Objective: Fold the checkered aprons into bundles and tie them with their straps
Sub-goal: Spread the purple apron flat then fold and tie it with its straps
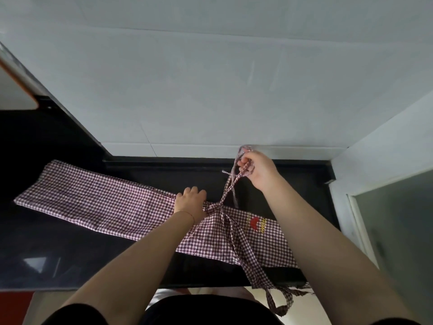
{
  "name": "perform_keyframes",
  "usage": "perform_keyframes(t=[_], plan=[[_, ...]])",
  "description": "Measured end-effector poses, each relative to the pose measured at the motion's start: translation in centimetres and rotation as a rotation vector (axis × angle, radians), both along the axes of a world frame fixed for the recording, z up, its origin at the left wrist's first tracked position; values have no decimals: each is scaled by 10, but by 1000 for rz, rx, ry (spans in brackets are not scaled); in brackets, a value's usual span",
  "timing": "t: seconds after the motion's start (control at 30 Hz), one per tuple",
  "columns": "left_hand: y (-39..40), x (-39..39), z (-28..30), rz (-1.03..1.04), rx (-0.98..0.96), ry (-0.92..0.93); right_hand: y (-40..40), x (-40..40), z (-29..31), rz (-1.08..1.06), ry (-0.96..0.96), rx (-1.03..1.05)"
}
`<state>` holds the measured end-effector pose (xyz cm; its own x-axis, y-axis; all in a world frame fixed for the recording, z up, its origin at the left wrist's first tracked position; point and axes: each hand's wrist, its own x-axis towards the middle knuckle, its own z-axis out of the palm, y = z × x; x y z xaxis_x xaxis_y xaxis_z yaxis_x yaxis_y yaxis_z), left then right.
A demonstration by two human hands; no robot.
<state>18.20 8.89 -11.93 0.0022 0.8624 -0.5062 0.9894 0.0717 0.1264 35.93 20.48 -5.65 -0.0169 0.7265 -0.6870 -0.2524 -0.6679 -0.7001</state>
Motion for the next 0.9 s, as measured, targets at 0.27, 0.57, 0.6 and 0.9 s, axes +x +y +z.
perform_keyframes(t=[0.27,0.57,0.6,0.9], plan=[[-2,-5,4,61,41,110,8,30,12,-220,-270,155],[-23,12,8,-168,292,16,7,43,7,-532,-579,48],[-26,12,7,-203,309,44,4,45,7,-542,-615,31],[-26,-8,0,68,-228,64,-7,75,-3,-605,-707,-4]])
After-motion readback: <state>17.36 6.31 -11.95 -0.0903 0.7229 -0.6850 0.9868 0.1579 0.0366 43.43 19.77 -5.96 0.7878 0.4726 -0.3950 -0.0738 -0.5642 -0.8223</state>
